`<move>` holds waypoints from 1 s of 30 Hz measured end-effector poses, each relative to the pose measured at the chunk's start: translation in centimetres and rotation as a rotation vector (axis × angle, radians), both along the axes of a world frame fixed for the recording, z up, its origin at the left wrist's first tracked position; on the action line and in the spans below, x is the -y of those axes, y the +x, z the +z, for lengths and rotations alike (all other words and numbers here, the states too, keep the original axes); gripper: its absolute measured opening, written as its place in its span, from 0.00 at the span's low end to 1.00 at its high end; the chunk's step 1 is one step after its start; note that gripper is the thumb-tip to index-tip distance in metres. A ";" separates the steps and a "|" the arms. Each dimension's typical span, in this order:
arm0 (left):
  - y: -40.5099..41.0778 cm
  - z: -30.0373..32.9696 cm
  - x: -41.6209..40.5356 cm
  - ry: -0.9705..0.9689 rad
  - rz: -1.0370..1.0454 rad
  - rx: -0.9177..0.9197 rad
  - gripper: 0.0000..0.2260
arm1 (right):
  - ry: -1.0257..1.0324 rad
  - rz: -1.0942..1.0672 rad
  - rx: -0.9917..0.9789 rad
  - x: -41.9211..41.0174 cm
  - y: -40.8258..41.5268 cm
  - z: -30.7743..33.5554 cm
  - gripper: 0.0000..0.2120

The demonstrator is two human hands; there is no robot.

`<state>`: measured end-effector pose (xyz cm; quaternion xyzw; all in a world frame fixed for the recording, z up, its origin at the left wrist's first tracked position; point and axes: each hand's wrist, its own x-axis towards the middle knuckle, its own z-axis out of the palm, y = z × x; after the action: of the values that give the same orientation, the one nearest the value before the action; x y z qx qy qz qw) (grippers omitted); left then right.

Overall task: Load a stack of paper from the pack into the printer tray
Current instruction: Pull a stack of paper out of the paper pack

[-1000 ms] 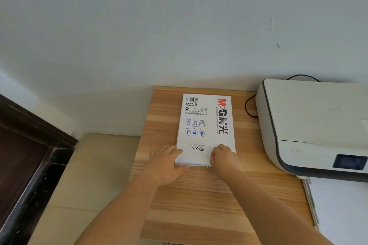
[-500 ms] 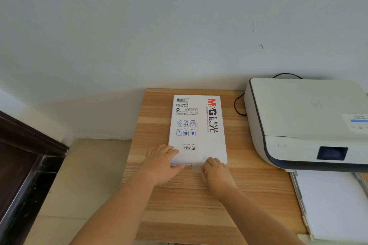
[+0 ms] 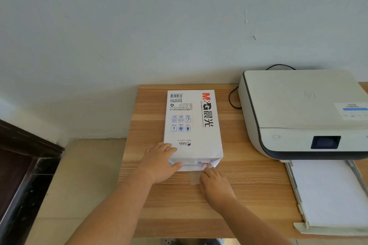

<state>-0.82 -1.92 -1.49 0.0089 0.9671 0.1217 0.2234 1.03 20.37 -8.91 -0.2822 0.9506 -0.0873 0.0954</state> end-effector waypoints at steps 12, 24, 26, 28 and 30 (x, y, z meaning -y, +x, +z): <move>0.4 -1.3 -0.1 -0.012 -0.011 -0.002 0.28 | -0.034 0.031 -0.036 -1.5 1.7 -1.0 0.05; -0.1 -1.1 -0.9 -0.013 -0.045 -0.028 0.29 | -0.144 0.203 -0.101 -4.1 0.7 1.3 0.09; -0.2 -1.2 -1.0 -0.013 -0.044 -0.030 0.29 | -0.192 0.132 -0.112 -3.9 -0.2 1.7 0.09; -0.2 -1.2 -1.0 -0.016 -0.046 -0.031 0.29 | -0.232 0.004 -0.127 -3.6 -1.6 2.1 0.11; -0.2 -1.3 -0.9 -0.019 -0.050 -0.026 0.29 | -0.210 -0.142 -0.115 -3.2 -3.1 2.7 0.14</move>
<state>-1.05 -1.05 -2.81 0.0325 0.9704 0.1068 0.2141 -2.12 23.61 -6.23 -0.2271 0.9577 -0.1767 0.0043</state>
